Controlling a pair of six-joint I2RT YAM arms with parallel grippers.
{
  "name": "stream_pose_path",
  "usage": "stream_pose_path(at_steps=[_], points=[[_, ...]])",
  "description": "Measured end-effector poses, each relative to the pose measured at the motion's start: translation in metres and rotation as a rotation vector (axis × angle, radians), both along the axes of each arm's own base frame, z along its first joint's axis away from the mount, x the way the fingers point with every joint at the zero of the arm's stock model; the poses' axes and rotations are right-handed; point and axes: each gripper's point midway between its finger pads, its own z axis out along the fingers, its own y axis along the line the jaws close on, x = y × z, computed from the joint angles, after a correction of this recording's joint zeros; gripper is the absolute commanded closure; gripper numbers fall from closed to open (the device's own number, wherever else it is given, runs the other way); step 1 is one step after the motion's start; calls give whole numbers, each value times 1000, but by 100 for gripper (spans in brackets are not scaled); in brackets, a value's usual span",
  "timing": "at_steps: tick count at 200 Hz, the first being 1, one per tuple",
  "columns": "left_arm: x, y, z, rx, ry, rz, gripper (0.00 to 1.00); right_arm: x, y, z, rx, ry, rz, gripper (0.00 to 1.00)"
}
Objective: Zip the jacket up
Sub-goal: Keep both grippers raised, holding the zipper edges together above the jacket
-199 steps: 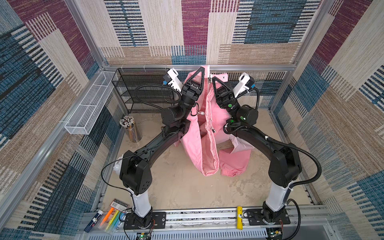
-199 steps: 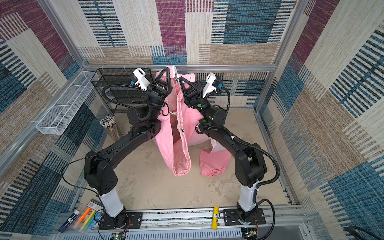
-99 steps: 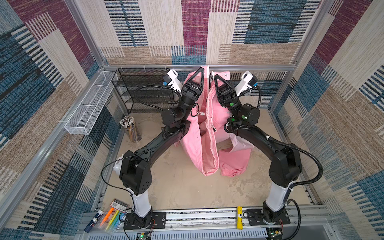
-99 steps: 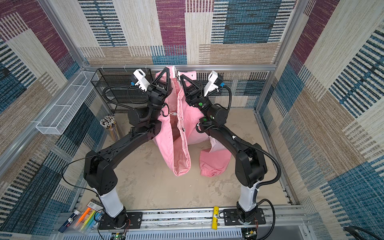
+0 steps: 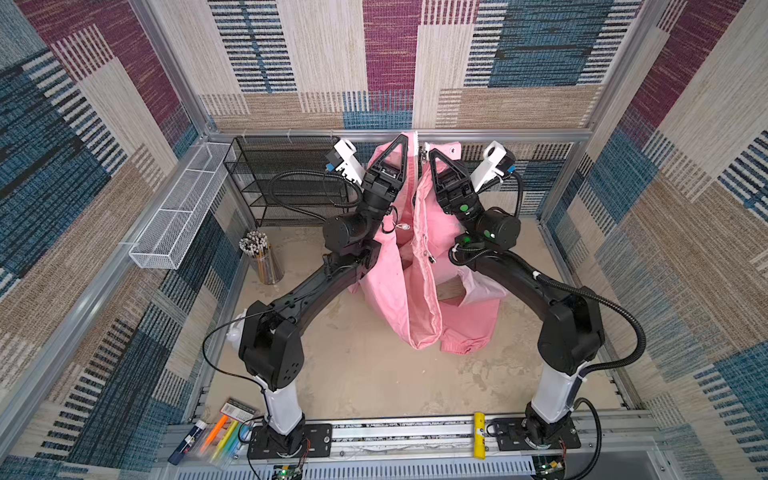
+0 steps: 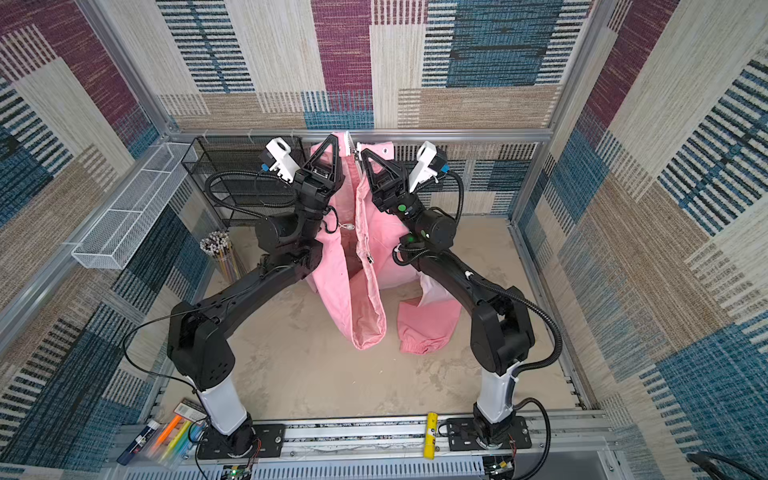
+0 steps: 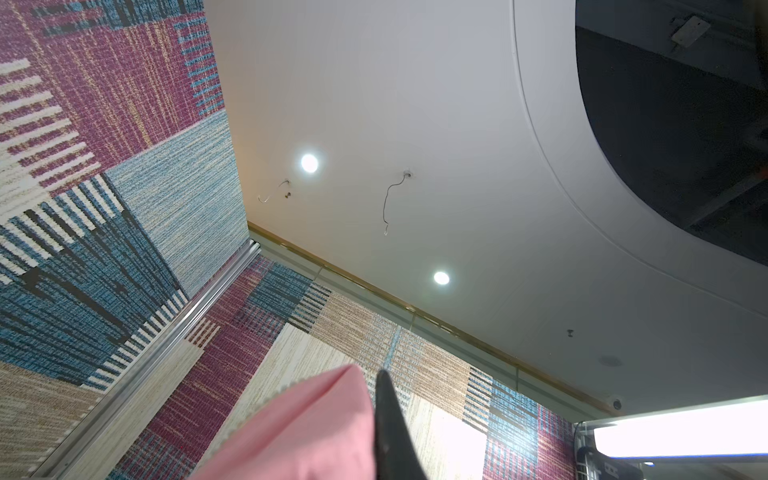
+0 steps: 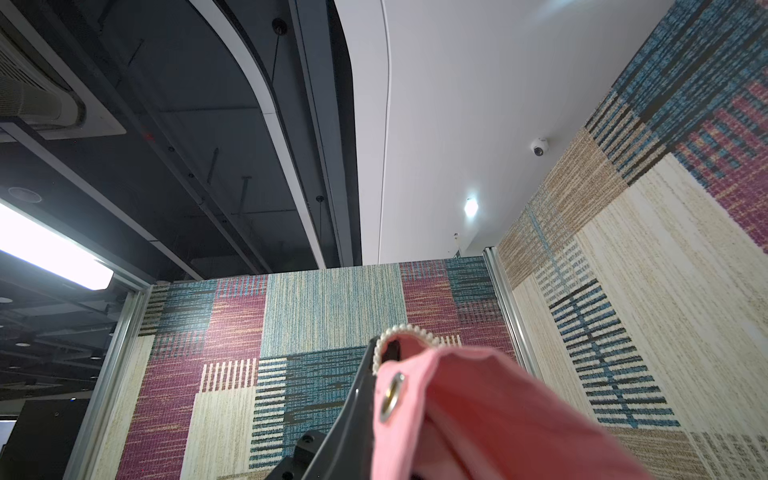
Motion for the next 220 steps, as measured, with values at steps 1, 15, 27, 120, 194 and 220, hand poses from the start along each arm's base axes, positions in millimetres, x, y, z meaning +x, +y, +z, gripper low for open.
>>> stream_pose_path(at_steps=[1,15,27,120,194,220], points=[[0,0,1,-1,-1,0,100,0,0,0,0,1,1,100],[-3,2,5,-8,-12,-1,100,0,0,0,-1,5,9,100],[-4,3,7,-13,-18,-2,100,-1,1,0,-4,1,14,100],[1,-1,2,-11,-2,-18,100,-3,1,0,-23,-7,26,100],[2,-1,2,-11,-1,-18,100,-4,3,2,-31,-16,46,100],[2,-2,2,-11,-1,-18,100,-1,4,-1,-33,-7,50,100]])
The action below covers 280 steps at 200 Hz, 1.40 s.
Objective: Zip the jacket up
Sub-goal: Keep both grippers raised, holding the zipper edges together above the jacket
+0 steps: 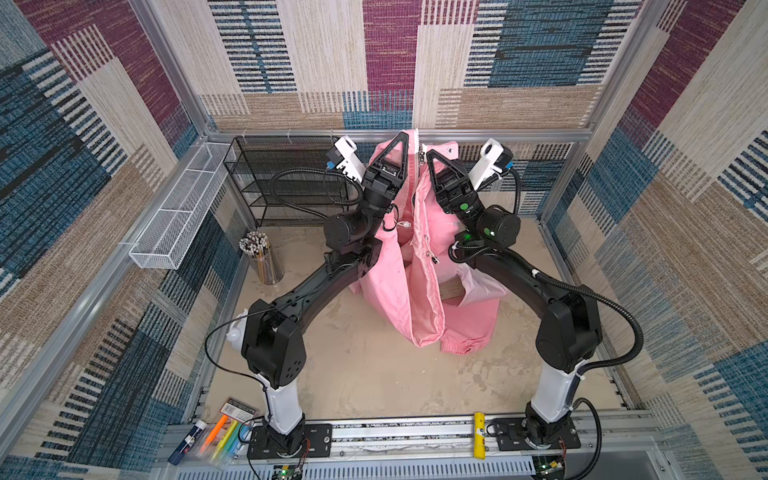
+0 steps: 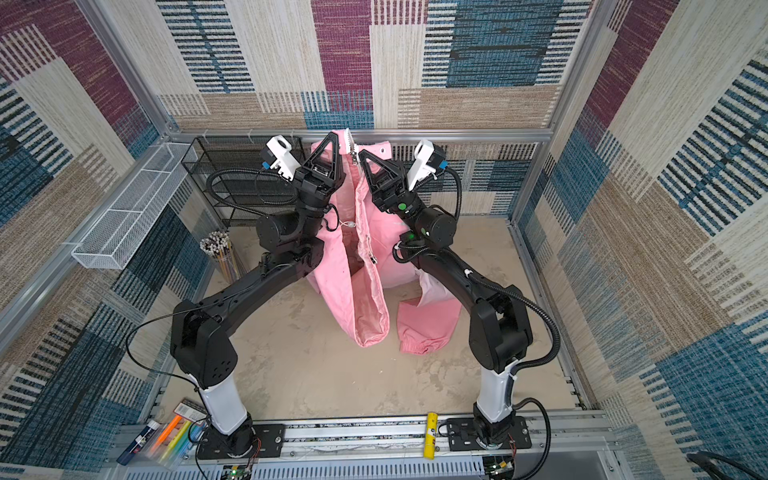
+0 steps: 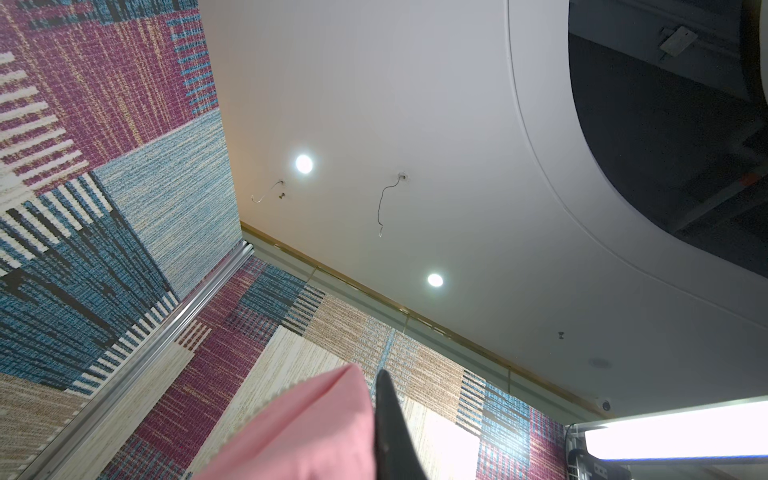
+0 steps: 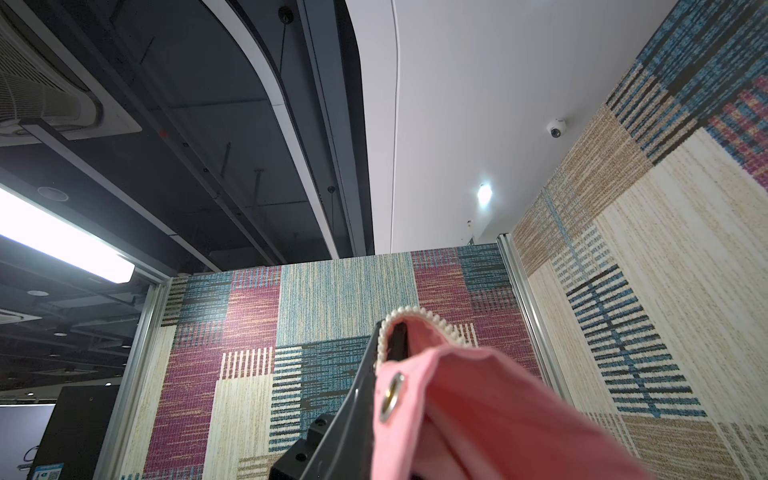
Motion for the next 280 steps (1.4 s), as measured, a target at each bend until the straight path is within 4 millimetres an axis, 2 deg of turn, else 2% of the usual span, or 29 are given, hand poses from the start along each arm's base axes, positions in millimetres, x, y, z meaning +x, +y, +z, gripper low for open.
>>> stream_pose_path(at_steps=[118,280], points=[[0,0,0,-1,-1,-1,100,6,2,-4,-2,16,8,100],[1,-4,-3,-4,13,-12,100,0,0,8,11,-21,13,100]])
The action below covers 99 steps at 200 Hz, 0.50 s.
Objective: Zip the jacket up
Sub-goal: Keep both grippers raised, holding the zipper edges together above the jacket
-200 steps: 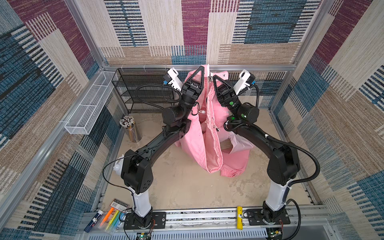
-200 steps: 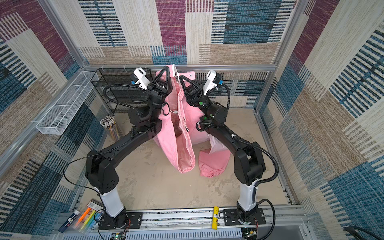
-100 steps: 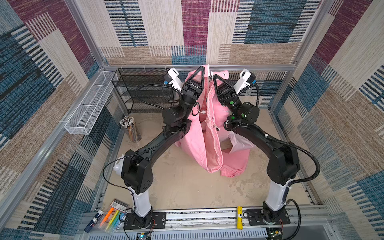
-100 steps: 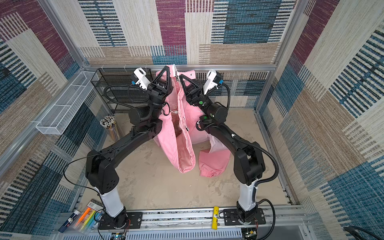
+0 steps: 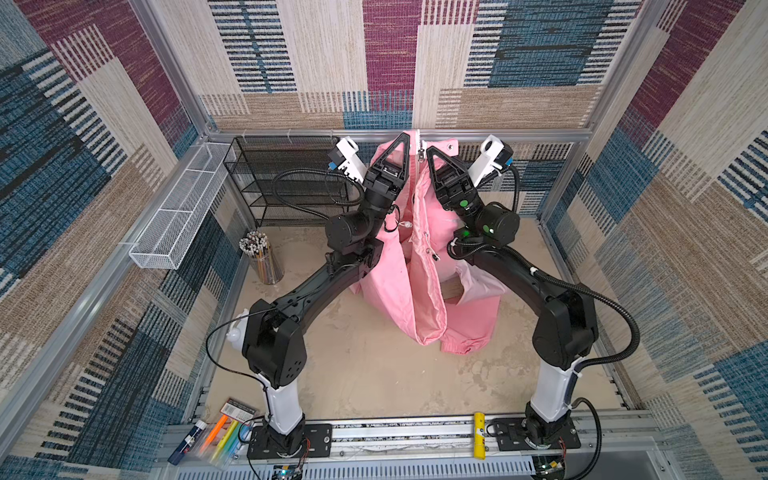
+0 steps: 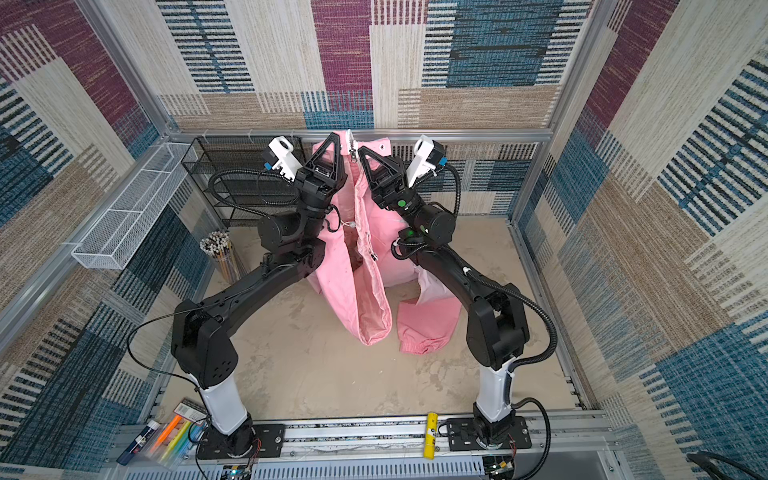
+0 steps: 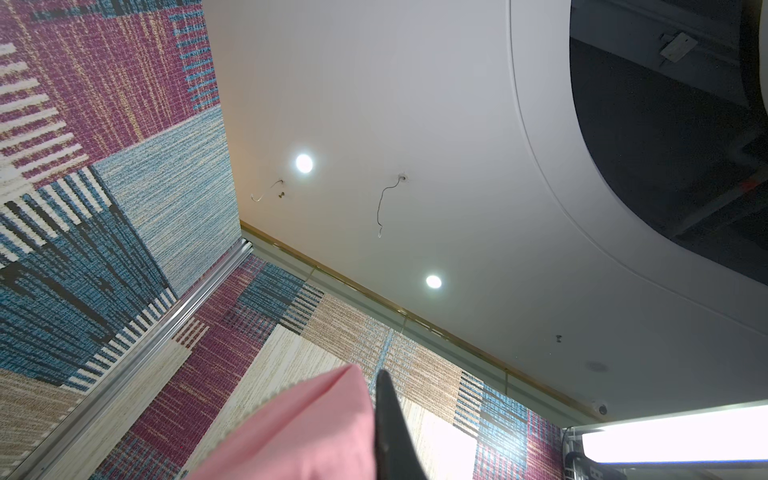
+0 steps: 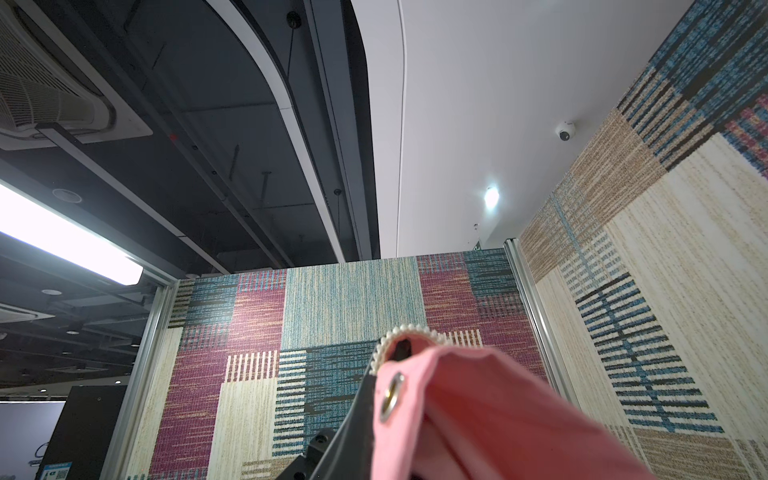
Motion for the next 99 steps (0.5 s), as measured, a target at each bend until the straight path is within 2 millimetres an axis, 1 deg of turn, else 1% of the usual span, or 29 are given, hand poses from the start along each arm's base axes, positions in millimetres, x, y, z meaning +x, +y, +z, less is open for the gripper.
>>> stream_pose_path(at_steps=[36,99], points=[[0,0,0,0,0,-1,100,-3,-1,4,1,-16,2,100],[-1,0,-4,10,12,-2,100,-5,-1,6,1,-22,3,100]])
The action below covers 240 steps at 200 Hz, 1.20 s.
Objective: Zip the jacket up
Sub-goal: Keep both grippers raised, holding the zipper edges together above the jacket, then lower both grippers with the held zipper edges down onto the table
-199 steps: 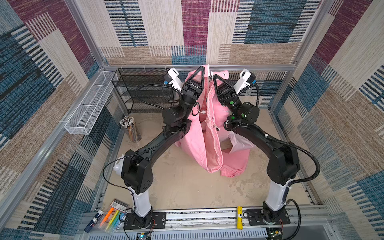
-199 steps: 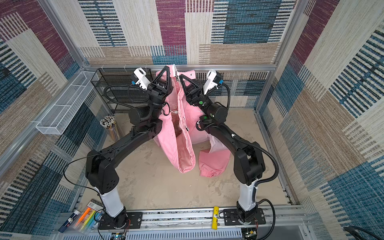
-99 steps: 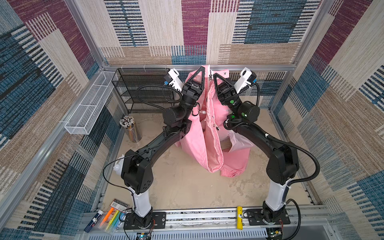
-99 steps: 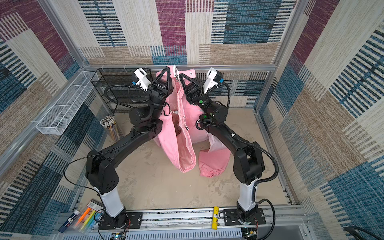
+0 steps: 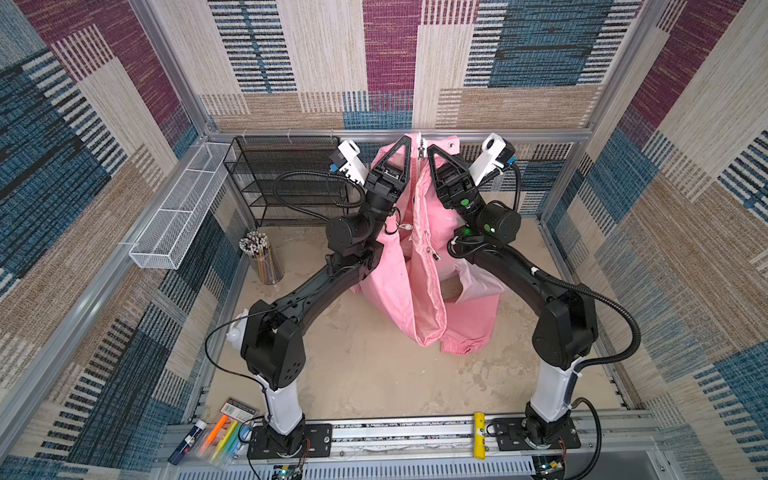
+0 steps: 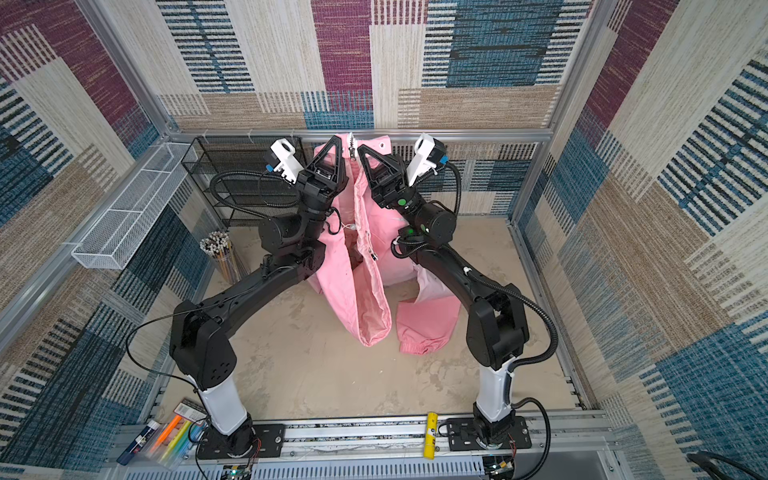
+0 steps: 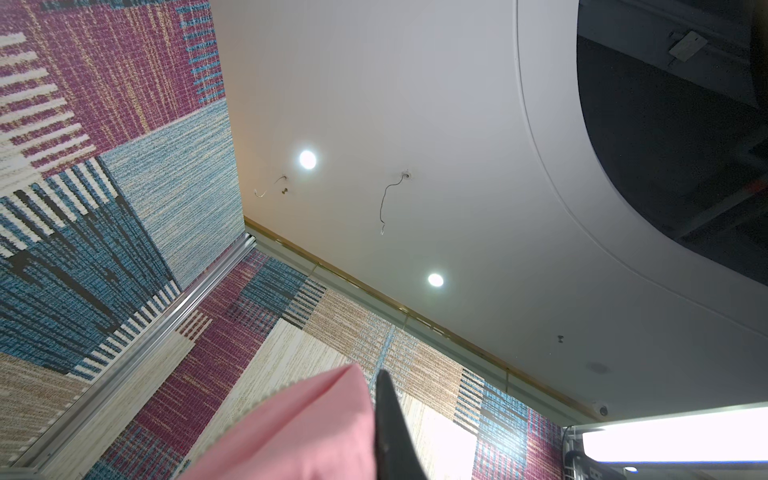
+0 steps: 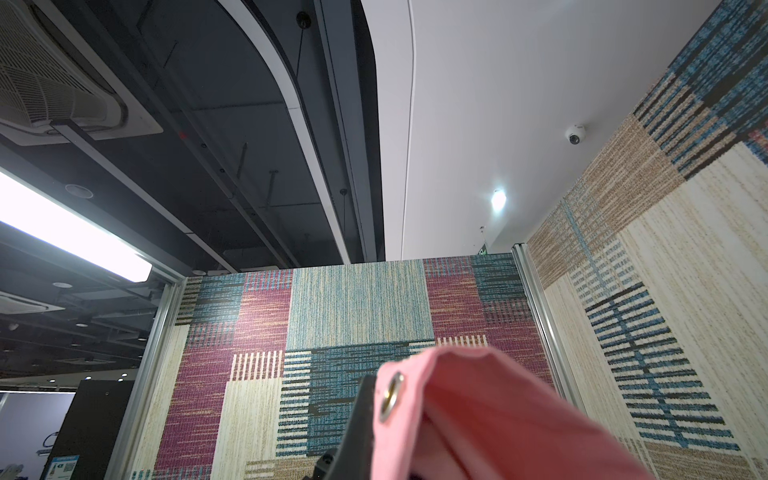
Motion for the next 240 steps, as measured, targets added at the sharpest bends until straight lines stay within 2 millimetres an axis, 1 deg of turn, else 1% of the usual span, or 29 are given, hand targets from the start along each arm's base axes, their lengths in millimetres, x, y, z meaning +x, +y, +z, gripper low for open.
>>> stream_pose_path(at_steps=[57,100,129,143,154,168,195,210,219,231,240], points=[[-1,-2,-4,11,4,0,100,2,-1,-1,2,6,0,100],[-1,-4,-9,19,11,-3,100,7,-1,-5,4,31,2,100],[-5,-3,-10,28,10,-3,100,2,-2,-6,-4,39,9,100],[-7,-6,-16,52,13,-13,100,-1,-5,-12,-12,66,6,100],[-8,-7,-25,69,35,-13,100,-3,-6,-20,-24,95,6,100],[-10,-7,-42,104,66,-2,100,-7,-7,-33,-46,135,8,100],[-15,-11,-79,182,120,3,100,-11,-10,-70,-90,226,-13,100],[-16,-18,-103,221,155,8,100,-9,-14,-94,-103,293,-40,100],[-14,-21,-120,239,189,14,100,-6,-17,-111,-111,337,-61,100],[-13,-28,-148,284,232,21,100,0,-18,-136,-125,401,-84,100],[-10,-30,-167,306,264,38,100,5,-19,-155,-141,444,-103,100]])
